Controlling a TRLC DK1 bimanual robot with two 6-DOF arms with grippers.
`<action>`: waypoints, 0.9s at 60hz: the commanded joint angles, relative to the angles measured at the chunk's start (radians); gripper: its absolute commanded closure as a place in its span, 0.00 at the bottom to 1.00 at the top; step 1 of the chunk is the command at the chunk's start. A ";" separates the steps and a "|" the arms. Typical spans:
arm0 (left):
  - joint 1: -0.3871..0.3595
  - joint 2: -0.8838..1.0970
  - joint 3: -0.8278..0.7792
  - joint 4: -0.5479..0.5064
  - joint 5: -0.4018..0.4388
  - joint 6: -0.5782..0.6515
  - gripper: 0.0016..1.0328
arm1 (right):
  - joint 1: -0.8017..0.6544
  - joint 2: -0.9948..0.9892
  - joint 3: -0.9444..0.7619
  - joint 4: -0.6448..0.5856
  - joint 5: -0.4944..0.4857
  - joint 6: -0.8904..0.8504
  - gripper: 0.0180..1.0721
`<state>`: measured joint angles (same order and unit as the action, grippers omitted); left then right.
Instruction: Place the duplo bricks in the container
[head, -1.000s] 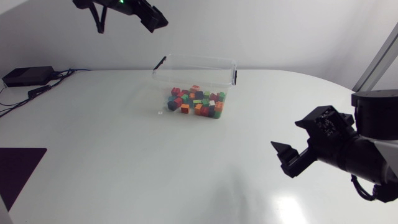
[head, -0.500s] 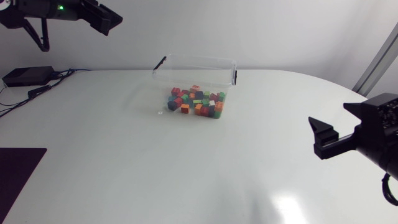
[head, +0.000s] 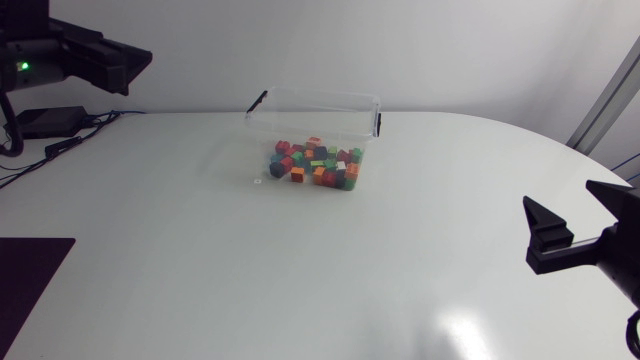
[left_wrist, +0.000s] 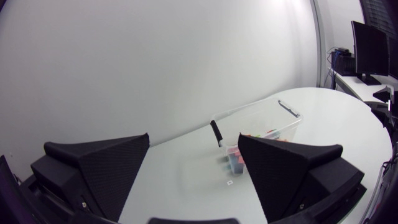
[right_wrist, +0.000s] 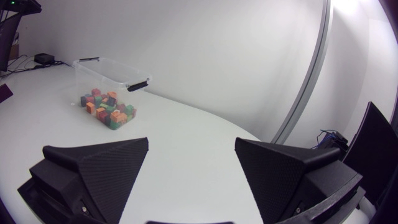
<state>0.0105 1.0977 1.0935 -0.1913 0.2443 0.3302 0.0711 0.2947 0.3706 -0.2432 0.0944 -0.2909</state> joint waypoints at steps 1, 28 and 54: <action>0.034 -0.107 -0.115 0.082 -0.004 -0.097 0.04 | -0.013 -0.031 -0.032 -0.022 0.007 0.013 0.05; 0.134 -0.481 -0.547 0.369 -0.051 -0.261 0.04 | -0.050 -0.172 -0.114 -0.021 0.008 -0.001 0.05; 0.086 -0.724 -0.784 0.358 -0.111 -0.285 0.04 | -0.058 -0.237 -0.221 0.077 -0.013 0.073 0.05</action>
<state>0.1097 0.4114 0.3565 0.1780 0.1471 0.0742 0.0227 0.0673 0.1810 -0.1921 0.0883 -0.2619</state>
